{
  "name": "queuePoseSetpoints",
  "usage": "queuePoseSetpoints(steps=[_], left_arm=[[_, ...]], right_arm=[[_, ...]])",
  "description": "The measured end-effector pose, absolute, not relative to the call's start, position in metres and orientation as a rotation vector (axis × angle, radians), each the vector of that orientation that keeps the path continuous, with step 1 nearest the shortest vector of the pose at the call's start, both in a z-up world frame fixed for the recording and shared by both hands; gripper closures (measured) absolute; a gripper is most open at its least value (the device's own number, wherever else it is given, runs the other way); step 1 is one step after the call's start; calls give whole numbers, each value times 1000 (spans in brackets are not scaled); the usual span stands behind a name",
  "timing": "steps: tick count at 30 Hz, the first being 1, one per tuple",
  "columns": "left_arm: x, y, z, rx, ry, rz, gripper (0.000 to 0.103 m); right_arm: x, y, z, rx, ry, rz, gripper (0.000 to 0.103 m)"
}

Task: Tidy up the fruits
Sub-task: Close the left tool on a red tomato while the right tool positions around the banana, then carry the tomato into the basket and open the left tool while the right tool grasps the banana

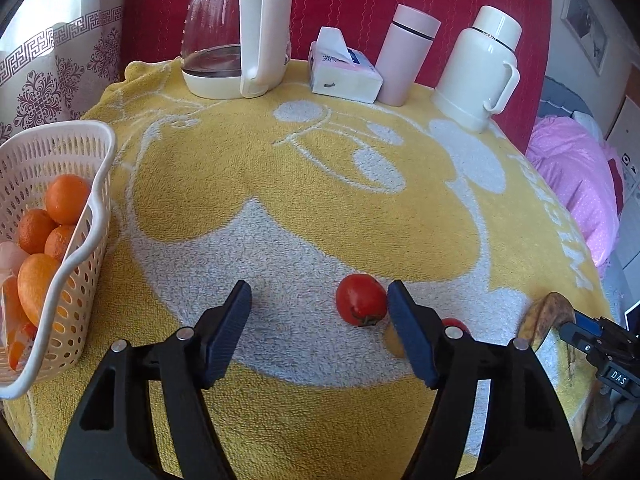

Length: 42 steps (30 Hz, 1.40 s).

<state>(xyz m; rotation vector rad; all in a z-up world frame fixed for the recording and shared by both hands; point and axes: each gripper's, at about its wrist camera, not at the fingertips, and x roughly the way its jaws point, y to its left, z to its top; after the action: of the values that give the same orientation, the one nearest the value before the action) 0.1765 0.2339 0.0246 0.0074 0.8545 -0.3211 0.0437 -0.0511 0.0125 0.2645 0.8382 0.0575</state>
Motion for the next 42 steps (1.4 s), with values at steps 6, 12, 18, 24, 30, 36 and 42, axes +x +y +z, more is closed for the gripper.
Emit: queuePoseSetpoints(steps=[6, 12, 18, 24, 30, 36, 42], left_arm=[[171, 238, 34, 78, 795, -211, 31], [165, 234, 40, 177, 734, -109, 31], [162, 228, 39, 129, 760, -228, 31], [167, 223, 26, 124, 814, -274, 37], [175, 228, 19, 65, 861, -318, 67], [168, 224, 23, 68, 837, -358, 77], [160, 229, 38, 60, 774, -333, 77]], right_arm=[[44, -52, 13, 271, 837, 60, 62], [44, -53, 12, 274, 837, 62, 62], [44, -53, 12, 276, 837, 63, 62], [44, -53, 11, 276, 835, 64, 62], [44, -53, 11, 277, 835, 66, 62], [44, -51, 11, 276, 837, 71, 61], [42, -43, 13, 245, 841, 71, 58]])
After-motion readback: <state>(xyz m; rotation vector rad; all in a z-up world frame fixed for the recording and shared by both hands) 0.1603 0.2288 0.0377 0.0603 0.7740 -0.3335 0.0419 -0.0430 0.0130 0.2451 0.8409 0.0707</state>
